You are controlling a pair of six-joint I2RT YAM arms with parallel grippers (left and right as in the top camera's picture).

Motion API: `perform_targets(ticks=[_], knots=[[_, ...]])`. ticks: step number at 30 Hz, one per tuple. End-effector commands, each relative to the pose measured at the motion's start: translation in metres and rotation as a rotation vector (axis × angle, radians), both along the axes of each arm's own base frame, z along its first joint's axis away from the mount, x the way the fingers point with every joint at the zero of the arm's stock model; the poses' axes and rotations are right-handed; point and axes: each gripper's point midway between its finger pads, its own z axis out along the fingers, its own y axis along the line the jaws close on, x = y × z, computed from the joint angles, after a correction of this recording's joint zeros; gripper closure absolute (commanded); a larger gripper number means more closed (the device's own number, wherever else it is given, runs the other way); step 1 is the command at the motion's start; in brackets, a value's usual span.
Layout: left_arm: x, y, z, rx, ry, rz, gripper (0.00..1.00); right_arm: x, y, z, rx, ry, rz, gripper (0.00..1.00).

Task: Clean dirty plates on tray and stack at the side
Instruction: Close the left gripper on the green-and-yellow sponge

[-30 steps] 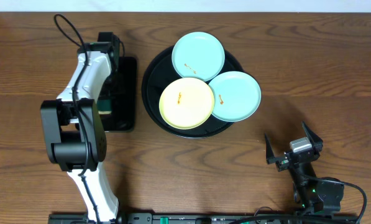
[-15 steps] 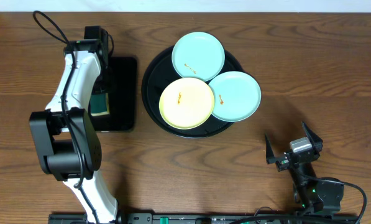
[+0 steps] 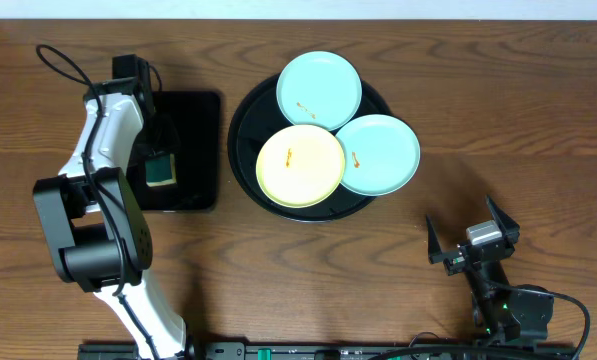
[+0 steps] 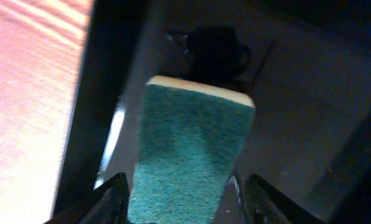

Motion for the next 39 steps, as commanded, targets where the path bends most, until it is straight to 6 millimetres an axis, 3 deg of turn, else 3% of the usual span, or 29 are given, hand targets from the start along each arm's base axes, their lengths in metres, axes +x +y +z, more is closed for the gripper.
perform_targets(ticks=[1, 10, 27, 34, 39], knots=[[-0.001, -0.011, -0.008, -0.07, 0.011, -0.085, 0.36, 0.0, -0.002, -0.001, 0.012, 0.005, -0.007, 0.01], [-0.004, 0.003, -0.01, 0.001, 0.026, -0.083, 0.36, 0.0, -0.002, -0.001, 0.012, 0.005, -0.007, 0.01], [-0.007, 0.005, -0.034, 0.021, 0.002, -0.081, 0.34, 0.0, -0.002, -0.001, 0.012, 0.005, -0.008, 0.01], [-0.006, 0.006, -0.034, 0.025, -0.004, -0.081, 0.34, 0.0, -0.002, -0.001, 0.012, 0.005, -0.007, 0.01], [-0.002, -0.014, -0.035, -0.088, -0.028, -0.098, 0.34, 0.0, -0.002, -0.001, 0.012, 0.005, -0.007, 0.01]])
